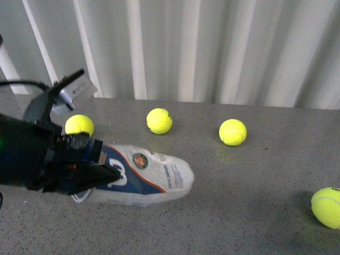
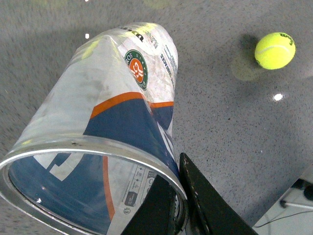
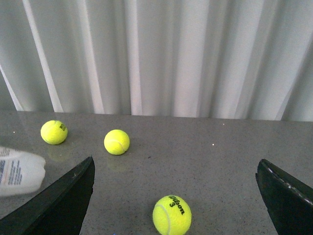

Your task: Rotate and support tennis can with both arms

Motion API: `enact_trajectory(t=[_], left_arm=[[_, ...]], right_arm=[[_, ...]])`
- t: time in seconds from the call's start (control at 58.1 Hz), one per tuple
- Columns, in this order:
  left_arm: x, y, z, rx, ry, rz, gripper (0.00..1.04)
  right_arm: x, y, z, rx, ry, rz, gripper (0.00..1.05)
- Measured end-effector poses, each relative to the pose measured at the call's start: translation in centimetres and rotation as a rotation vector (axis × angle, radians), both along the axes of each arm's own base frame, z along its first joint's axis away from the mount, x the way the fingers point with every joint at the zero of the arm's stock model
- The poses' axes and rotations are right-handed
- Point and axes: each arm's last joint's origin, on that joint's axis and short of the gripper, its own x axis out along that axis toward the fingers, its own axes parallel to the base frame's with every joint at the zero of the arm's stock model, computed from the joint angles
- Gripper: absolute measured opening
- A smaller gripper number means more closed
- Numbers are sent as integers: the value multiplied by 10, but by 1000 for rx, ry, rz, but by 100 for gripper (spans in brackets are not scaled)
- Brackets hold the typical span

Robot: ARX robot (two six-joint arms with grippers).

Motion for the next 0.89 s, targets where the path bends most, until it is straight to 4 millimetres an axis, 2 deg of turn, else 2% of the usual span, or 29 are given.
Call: enact_trajectory(t=[0.017, 0.103, 0.12, 0.189, 0.275, 0.396, 0.499, 0.619, 0.739, 0.894], left_arm=[[0, 0, 2, 6, -6, -4, 4], [3, -8, 46, 145, -134, -106, 4], [3, -8, 48, 153, -141, -112, 4], [4, -16, 79, 274, -224, -207, 4], [6, -23, 103, 439, -301, -320, 4], [11, -34, 124, 651, -346, -501, 4], [15, -41, 130, 819, -347, -678, 4], [18, -46, 123, 1026, -316, -833, 4], [15, -57, 110, 1060, -260, -1008, 4], [14, -74, 101, 1117, -299, -1085, 4]], right_arm=[[0, 0, 0, 0, 0, 0, 97], [0, 0, 0, 0, 0, 0, 97], [0, 0, 0, 0, 0, 0, 97], [0, 0, 0, 0, 0, 0, 97], [0, 0, 0, 0, 0, 0, 97], [0, 0, 0, 0, 0, 0, 97], [0, 0, 0, 0, 0, 0, 97], [0, 0, 0, 0, 0, 0, 97], [0, 0, 0, 0, 0, 0, 97], [0, 0, 0, 0, 0, 0, 97]])
